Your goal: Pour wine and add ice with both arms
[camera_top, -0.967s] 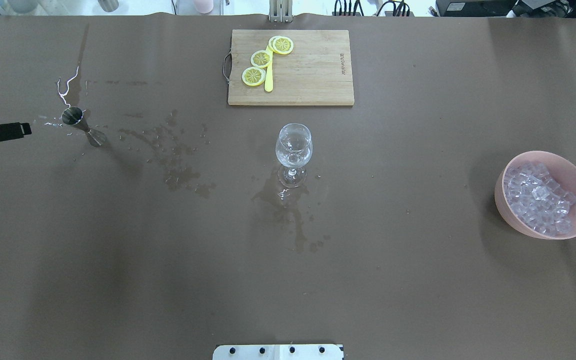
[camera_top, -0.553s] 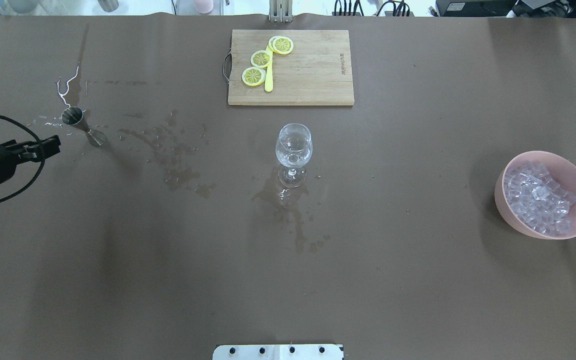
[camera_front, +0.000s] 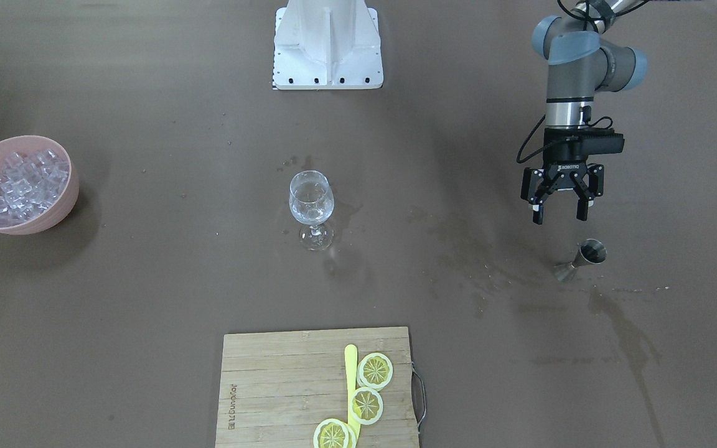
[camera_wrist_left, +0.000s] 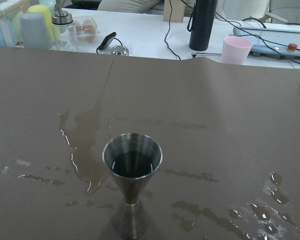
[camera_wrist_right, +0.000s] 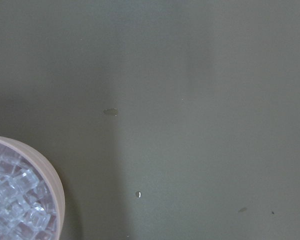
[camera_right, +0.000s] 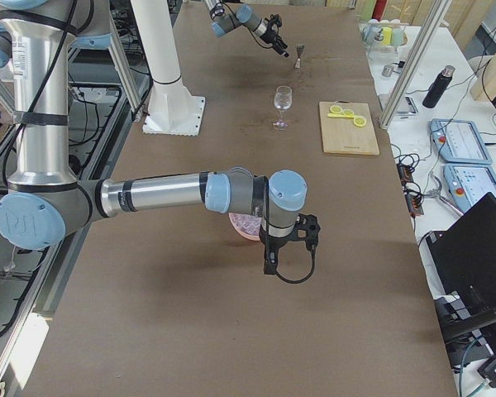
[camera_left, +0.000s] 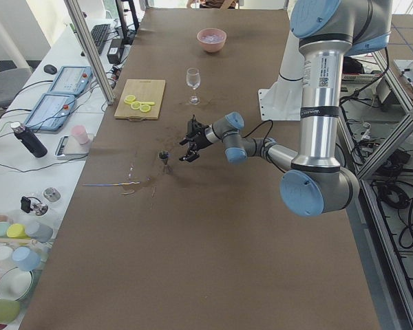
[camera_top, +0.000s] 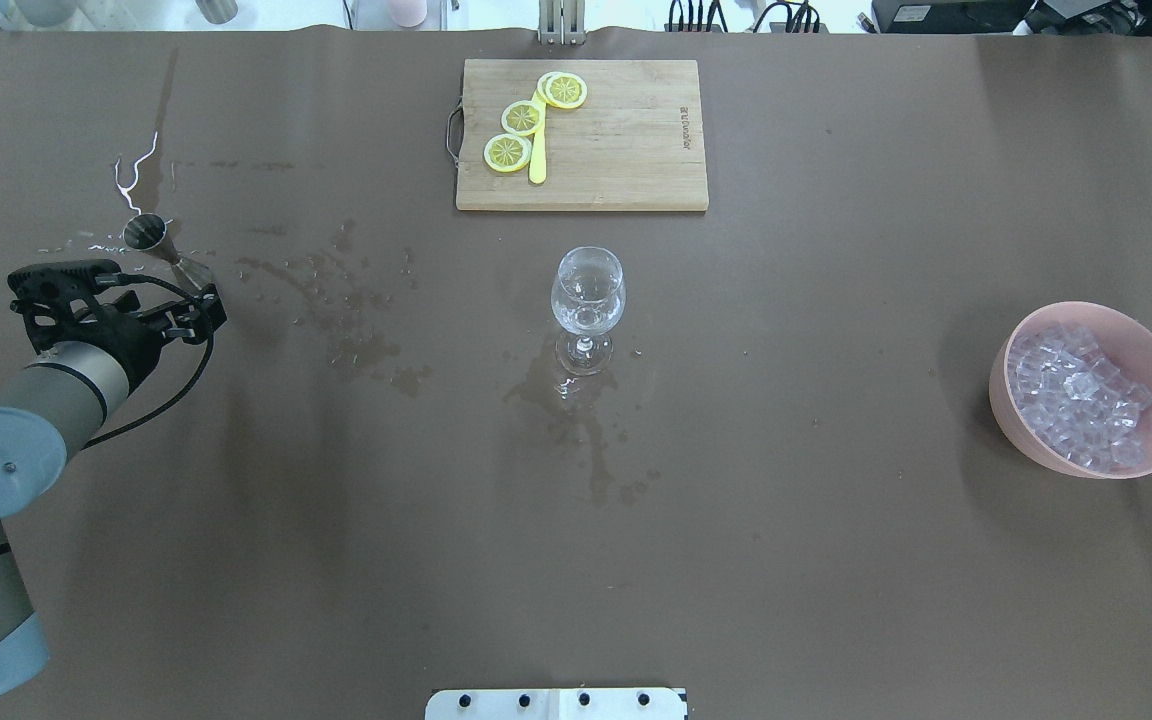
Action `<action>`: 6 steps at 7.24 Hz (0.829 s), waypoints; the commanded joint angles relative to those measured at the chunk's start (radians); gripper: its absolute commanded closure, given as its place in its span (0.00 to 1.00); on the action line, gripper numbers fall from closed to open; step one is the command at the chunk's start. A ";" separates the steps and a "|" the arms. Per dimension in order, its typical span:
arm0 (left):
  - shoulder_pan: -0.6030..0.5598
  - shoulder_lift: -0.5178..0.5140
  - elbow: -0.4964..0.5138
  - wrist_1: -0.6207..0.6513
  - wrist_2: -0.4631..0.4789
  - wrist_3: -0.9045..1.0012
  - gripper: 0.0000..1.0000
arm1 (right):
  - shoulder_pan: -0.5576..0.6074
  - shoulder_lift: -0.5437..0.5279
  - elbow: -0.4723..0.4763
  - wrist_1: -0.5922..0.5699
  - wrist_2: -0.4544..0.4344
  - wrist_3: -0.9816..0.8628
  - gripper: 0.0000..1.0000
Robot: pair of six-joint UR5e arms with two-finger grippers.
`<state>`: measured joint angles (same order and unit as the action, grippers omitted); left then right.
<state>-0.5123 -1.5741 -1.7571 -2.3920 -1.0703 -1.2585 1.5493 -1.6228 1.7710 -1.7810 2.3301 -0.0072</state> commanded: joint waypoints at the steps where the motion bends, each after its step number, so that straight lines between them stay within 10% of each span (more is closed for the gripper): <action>1: 0.003 0.002 0.027 -0.001 0.030 0.022 0.07 | 0.000 0.004 -0.013 0.000 0.000 0.000 0.00; 6: 0.003 -0.032 0.111 -0.072 0.090 0.051 0.03 | 0.000 0.004 -0.013 0.000 0.000 0.000 0.00</action>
<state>-0.5098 -1.5919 -1.6707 -2.4554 -0.9954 -1.2073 1.5493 -1.6184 1.7574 -1.7809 2.3312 -0.0066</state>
